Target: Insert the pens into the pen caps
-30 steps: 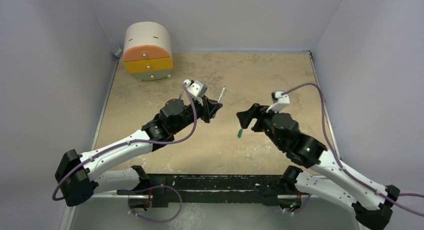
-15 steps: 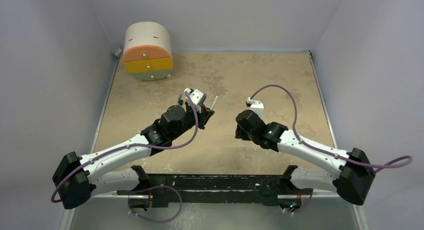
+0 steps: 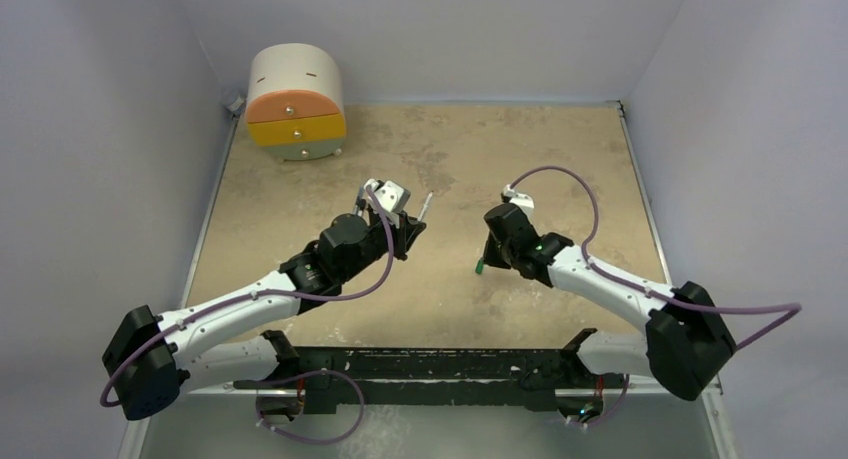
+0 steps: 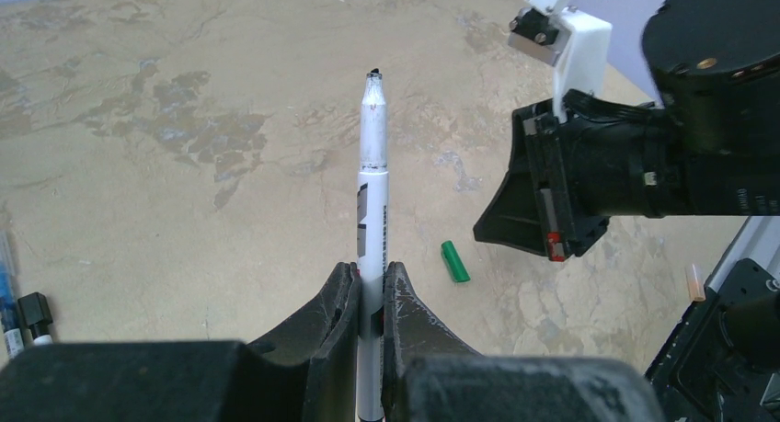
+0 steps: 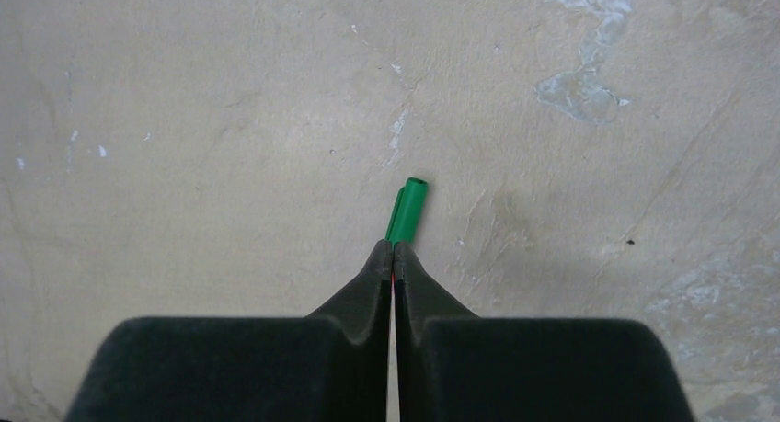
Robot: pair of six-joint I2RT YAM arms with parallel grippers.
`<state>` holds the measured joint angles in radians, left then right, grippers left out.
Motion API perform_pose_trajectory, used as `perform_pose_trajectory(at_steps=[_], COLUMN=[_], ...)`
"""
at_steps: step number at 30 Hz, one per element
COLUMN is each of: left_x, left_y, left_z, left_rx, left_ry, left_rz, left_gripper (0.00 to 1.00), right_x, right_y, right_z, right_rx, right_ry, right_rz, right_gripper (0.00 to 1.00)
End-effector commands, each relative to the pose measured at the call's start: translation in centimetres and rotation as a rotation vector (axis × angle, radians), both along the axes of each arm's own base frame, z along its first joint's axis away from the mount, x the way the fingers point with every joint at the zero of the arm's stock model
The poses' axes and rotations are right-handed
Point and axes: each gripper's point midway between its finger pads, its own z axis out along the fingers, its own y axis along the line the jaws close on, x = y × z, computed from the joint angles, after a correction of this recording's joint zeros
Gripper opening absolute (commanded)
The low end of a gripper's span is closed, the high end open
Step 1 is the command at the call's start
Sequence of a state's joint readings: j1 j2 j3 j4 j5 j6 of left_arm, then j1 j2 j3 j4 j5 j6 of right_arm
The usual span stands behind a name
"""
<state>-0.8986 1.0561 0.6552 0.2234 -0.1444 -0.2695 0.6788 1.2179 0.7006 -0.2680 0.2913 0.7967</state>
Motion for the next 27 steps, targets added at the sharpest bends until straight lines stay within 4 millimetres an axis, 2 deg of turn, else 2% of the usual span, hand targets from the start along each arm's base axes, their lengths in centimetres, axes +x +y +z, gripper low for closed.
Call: perform_pose_trajectory(at_steps=[1, 4, 11, 18, 20, 22, 27], left_x=[0.2, 0.1, -0.1, -0.2, -0.3, -0.3, -0.2], left_y=[-0.5, -0.4, -0.5, -0.1, -0.1, -0.1, 0.0], left_z=[1.3, 1.5, 1.4, 1.3, 1.2, 1.1, 1.0], left_rx=[-0.041, -0.046, -0.049, -0.051, -0.05, -0.047, -0.045], left_ry=[-0.038, -0.038, -0.03, -0.028, -0.027, -0.026, -0.025], left_rz=[-0.01, -0.009, -0.017, -0.011, -0.011, -0.01, -0.009], left_gripper=[0.0, 0.0, 0.0, 0.0, 0.0, 0.0, 0.0], right_x=[1.1, 1.5, 1.6, 1.9, 2.1, 2.6, 2.9], right_y=[0.3, -0.3, 0.2, 0.5, 0.8, 1.0, 1.3], right_z=[-1.2, -1.9, -3.7, -5.1, -5.0, -4.6, -4.2], right_rx=[-0.022, -0.045, -0.037, -0.055, -0.046, -0.045, -0.049], right_ry=[0.006, 0.003, 0.03, 0.053, 0.048, 0.027, 0.009], right_rz=[0.012, -0.017, -0.004, 0.007, 0.009, 0.013, 0.043], right_gripper=[0.0, 0.0, 0.03, 0.0, 0.04, 0.14, 0.18])
